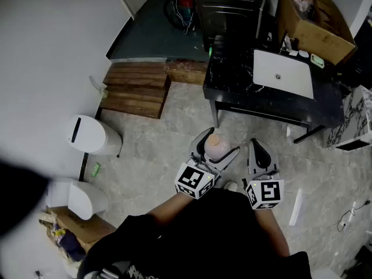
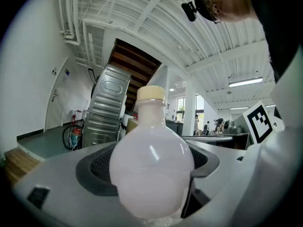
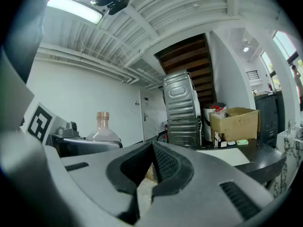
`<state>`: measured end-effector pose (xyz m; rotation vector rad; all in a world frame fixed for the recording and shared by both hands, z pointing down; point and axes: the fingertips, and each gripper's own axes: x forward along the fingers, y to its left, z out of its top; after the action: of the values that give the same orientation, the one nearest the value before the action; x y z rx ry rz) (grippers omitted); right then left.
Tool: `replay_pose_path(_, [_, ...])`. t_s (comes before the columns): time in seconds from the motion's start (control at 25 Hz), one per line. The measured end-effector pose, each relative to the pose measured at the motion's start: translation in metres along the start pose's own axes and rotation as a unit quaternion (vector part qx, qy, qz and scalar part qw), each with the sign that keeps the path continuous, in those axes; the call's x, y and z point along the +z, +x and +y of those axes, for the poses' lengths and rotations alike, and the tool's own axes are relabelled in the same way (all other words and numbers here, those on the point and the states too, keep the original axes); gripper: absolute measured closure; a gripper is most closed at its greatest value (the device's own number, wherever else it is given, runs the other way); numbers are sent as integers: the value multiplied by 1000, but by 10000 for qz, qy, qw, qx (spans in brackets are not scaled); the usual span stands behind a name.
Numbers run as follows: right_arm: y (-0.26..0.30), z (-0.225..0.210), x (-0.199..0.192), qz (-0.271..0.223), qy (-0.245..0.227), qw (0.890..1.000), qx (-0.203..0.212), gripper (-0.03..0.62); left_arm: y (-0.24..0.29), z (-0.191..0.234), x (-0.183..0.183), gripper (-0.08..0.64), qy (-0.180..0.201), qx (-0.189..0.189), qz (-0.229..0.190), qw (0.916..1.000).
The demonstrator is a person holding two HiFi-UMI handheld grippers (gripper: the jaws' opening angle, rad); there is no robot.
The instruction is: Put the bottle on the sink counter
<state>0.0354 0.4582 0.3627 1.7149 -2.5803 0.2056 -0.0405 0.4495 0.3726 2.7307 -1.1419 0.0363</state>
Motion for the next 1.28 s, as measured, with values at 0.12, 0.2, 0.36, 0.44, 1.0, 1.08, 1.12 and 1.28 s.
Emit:
replay_pose_path(0.12, [-10, -16, 2, -127, 16, 9999, 27, 555, 10, -1, -1, 167, -11, 116, -50, 9999])
replay_pose_path(0.2, [-17, -30, 4, -354, 256, 9990, -32, 554, 14, 1, -4, 167, -40, 230, -95, 9997])
replay_pose_path(0.36, [-23, -57, -4, -373, 411, 9980, -296, 552, 23, 6, -15, 167, -186, 382, -69, 9991])
replay_pose_path(0.44, [-22, -67, -10, -295, 497, 9977, -367, 552, 28, 11, -16, 167, -169, 413, -19, 9990])
replay_pose_path(1.0, [78, -142, -21, -11, 404, 9968, -697, 552, 136, 127, -3, 167, -156, 481, -18, 9987])
replay_pose_path(1.08, [104, -150, -19, 93, 318, 9970, -704, 552, 157, 146, 2, 167, -243, 520, -36, 9983])
replay_pose_path(1.12, [117, -155, -16, 144, 267, 9969, -720, 552, 168, 156, 6, 167, -250, 509, -51, 9984])
replay_pose_path(1.28, [169, -167, -7, 351, 82, 9968, -713, 552, 209, 192, 21, 167, -228, 332, -34, 9992])
